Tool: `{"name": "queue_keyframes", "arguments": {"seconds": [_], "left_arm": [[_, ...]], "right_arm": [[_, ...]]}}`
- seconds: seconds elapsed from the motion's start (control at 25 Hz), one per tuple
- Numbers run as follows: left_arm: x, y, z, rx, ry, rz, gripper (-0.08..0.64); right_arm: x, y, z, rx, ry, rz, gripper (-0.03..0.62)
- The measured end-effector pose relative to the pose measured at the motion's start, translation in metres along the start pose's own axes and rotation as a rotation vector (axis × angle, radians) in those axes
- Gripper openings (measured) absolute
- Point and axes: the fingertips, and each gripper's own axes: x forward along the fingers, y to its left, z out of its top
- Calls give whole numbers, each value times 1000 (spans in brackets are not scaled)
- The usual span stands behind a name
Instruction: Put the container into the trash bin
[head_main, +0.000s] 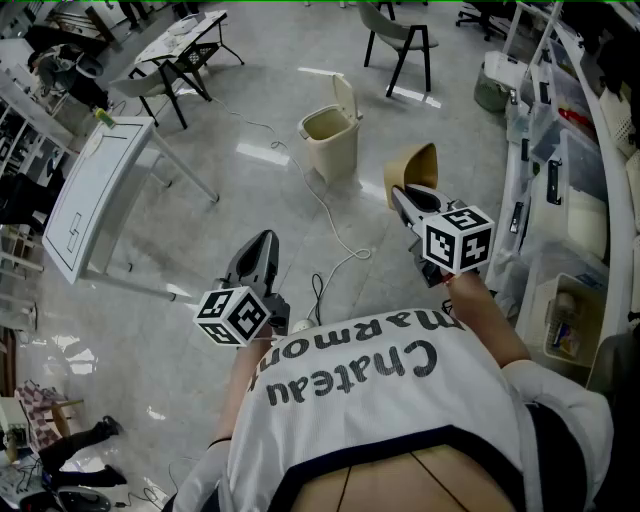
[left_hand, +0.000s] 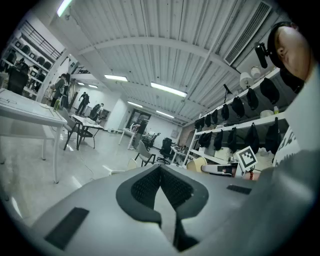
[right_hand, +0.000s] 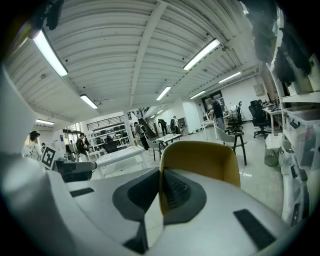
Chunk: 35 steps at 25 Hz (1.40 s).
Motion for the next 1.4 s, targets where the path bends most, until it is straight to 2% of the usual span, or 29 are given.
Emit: {"name": "queue_keyframes", "arguments": {"seconds": [0.4, 0.56, 0.84, 1.04, 1.4], "left_arm": [[4, -2, 0, 4, -7, -5, 23], [6, -3, -3, 4, -21, 7, 23], [12, -6, -20, -33, -15, 7, 23], [25, 6, -16, -24, -5, -11, 23], [68, 40, 1, -50, -8, -26, 23]], "right_arm": [[0, -5, -2, 0, -4, -2, 34], [-5, -8, -2, 19, -10, 28, 35], [-7, -26, -14, 64, 12, 18, 35], [13, -32, -13, 87, 17, 3, 35], [58, -50, -10, 79, 90, -31, 35]]}}
